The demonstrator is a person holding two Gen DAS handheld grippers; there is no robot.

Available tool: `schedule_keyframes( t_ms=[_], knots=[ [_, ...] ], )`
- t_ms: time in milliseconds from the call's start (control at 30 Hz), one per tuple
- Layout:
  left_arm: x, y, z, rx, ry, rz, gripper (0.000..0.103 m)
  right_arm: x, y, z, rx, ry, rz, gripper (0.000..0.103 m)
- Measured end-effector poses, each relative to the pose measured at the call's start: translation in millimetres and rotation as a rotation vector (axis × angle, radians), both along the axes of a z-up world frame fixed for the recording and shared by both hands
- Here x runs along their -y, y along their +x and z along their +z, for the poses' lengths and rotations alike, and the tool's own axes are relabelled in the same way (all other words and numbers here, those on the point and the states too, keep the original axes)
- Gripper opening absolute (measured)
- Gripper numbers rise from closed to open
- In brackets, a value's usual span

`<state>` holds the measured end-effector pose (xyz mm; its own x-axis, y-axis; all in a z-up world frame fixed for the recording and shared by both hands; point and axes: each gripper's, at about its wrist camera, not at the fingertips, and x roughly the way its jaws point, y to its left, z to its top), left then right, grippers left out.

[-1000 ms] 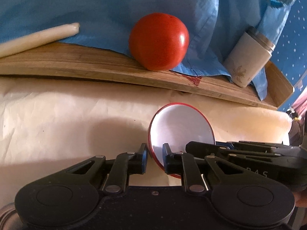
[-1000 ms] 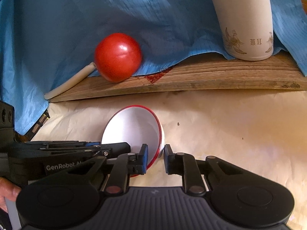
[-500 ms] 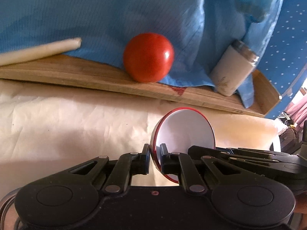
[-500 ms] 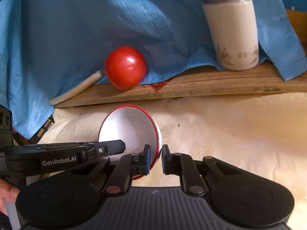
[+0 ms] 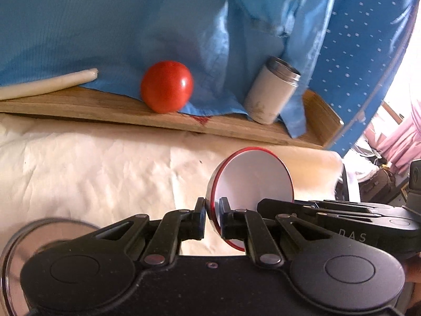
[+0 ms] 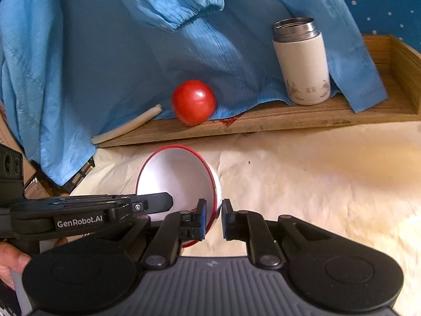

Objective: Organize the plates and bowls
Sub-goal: 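Lift the second enamel bowl with both grippers over the stacked bowls, then lower the second enamel bowl into the first and open both grippers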

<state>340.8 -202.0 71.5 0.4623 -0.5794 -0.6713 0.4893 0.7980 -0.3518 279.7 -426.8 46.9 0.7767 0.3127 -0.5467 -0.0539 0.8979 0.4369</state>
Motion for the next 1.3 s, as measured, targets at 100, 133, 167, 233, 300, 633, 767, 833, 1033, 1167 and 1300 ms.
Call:
schedule_keyframes(
  t_ms=[100, 133, 167, 233, 300, 633, 767, 833, 1033, 1167, 1300],
  knots=[
    [-1, -14, 2, -0.004, -0.003, -0.020, 0.010, -1, -18, 2, 0.004, -0.005, -0.003, 0.013],
    [-2, -19, 2, -0.004, -0.003, -0.027, 0.010, -2, -24, 2, 0.006, -0.007, -0.004, 0.013],
    [-3, -24, 3, -0.003, -0.001, -0.037, 0.010, -2, -30, 3, 0.006, -0.008, -0.005, 0.013],
    [-2, -33, 3, -0.001, 0.007, -0.058, 0.010, -3, -42, 2, 0.002, -0.013, -0.009, 0.013],
    [-3, -43, 2, -0.002, 0.013, -0.078, 0.010, -4, -54, 2, -0.007, -0.019, -0.012, 0.013],
    [-5, -75, -11, -0.013, 0.059, -0.155, 0.010, -17, -91, -15, -0.075, -0.032, -0.020, 0.013],
    [-6, -81, -17, -0.024, 0.080, -0.169, 0.010, -22, -95, -17, -0.098, -0.061, -0.011, 0.013],
    [-6, -82, -18, -0.026, 0.087, -0.171, 0.010, -25, -96, -18, -0.107, -0.077, -0.003, 0.013],
    [-9, -82, -23, -0.044, 0.103, -0.169, 0.010, -36, -92, -19, -0.136, -0.128, 0.025, 0.014],
    [-11, -81, -28, -0.061, 0.092, -0.163, 0.010, -40, -90, -18, -0.146, -0.163, 0.034, 0.014],
    [-11, -80, -29, -0.058, 0.095, -0.163, 0.010, -45, -87, -16, -0.161, -0.201, 0.045, 0.014]
  ],
)
